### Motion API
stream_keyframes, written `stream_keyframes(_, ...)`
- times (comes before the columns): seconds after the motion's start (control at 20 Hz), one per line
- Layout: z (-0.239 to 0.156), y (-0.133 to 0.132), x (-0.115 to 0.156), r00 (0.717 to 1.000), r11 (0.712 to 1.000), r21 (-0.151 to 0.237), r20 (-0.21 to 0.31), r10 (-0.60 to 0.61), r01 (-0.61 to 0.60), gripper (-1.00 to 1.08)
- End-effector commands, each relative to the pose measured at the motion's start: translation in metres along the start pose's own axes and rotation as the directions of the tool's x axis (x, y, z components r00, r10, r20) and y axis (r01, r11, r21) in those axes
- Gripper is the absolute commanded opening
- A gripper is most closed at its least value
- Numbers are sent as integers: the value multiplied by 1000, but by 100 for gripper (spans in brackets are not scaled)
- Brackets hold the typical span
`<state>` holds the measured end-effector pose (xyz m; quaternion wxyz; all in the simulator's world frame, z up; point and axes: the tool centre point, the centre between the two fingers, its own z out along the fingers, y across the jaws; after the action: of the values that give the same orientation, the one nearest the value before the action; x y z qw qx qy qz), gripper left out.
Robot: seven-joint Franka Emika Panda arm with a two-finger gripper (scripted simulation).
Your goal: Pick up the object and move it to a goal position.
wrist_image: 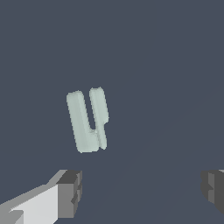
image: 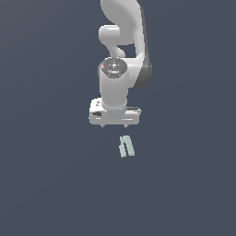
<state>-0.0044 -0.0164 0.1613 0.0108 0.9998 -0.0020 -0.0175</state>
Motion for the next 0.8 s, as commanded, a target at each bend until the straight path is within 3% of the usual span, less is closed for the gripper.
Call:
stream_keyframes(0.0,0,0,0,1000,1000,0,0,0,0,100)
stream_keyframes(0.45,10,-35,-3,1000,999,32,14,-25,25,100)
stream_keyframes(0.75,13,-35,-1,999,999,30,11,-32,31,100)
